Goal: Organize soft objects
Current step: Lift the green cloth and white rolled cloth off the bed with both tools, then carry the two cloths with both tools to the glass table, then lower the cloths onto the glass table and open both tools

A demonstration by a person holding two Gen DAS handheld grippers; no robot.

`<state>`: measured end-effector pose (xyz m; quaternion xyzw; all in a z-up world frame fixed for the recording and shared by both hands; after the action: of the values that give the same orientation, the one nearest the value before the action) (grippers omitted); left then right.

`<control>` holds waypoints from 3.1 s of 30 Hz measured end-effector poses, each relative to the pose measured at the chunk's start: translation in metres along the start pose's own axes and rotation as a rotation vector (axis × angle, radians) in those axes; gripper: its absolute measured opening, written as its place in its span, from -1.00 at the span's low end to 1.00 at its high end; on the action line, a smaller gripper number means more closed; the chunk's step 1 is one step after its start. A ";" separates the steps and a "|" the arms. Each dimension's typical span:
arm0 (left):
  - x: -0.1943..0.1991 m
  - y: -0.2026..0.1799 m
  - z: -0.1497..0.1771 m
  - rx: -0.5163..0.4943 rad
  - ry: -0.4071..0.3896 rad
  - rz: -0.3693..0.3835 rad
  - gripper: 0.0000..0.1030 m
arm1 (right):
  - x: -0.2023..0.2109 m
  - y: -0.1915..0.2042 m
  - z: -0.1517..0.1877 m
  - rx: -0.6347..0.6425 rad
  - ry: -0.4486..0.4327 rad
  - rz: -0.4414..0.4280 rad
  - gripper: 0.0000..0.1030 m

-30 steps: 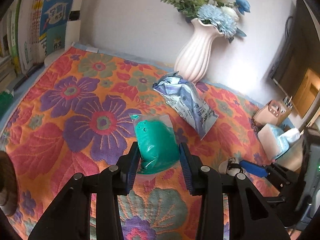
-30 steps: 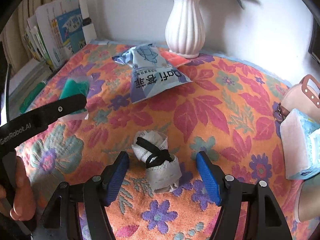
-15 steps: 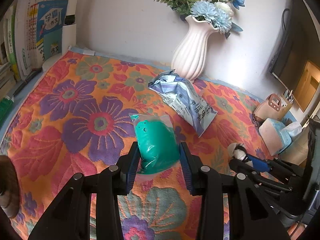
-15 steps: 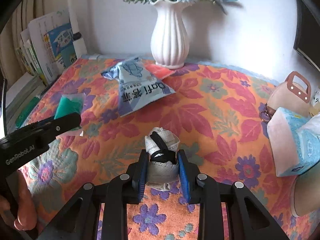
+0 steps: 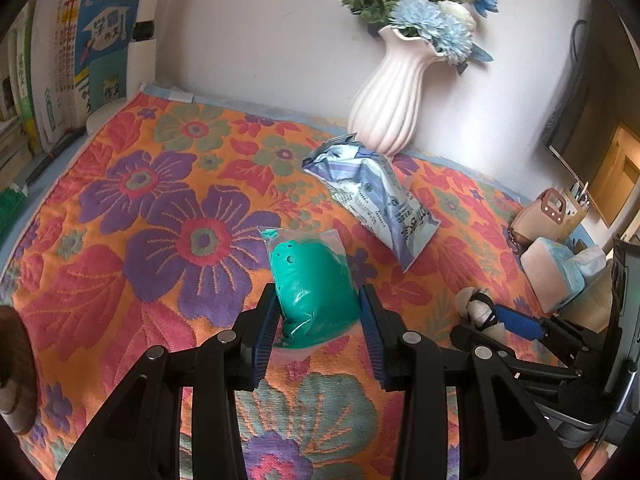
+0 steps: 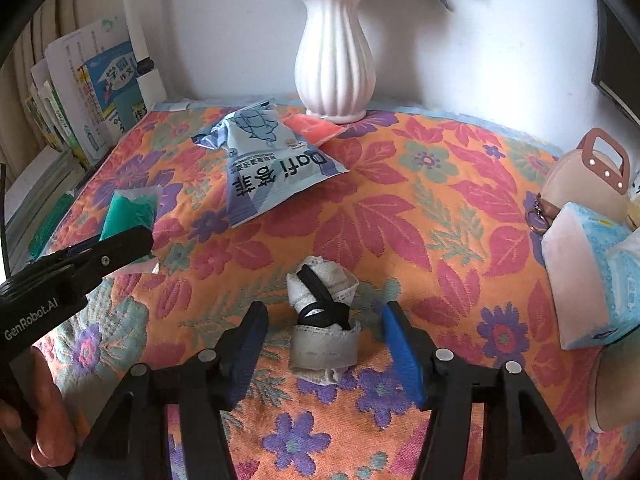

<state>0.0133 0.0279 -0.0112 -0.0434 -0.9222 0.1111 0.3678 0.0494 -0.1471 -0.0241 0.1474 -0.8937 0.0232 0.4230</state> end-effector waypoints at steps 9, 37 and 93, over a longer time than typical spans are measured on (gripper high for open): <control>-0.009 0.033 -0.001 0.200 0.088 0.190 -0.12 | 0.010 -0.002 0.000 -0.018 -0.060 -0.014 -0.48; -0.006 -0.014 -0.010 -0.059 0.011 -0.140 -0.31 | 0.014 -0.004 -0.001 0.000 -0.086 0.004 -0.47; 0.044 -0.505 0.031 -0.471 0.025 0.458 -0.30 | 0.274 -0.416 0.082 -0.752 -0.342 0.136 -0.47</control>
<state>-0.0389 -0.4609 0.1162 -0.3347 -0.8844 -0.0259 0.3243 -0.0582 -0.6251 0.0973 -0.0749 -0.9051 -0.3015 0.2903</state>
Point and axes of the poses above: each gripper's, at about its wrist camera, not at the fingertips, and x roughly against the way its jaws point, y to its left, z to its underside, the point moved 3 cm from there along -x, roughly the way its jaws point, and after that the axes turned 3 degrees about -z, right-handed, at the moved point
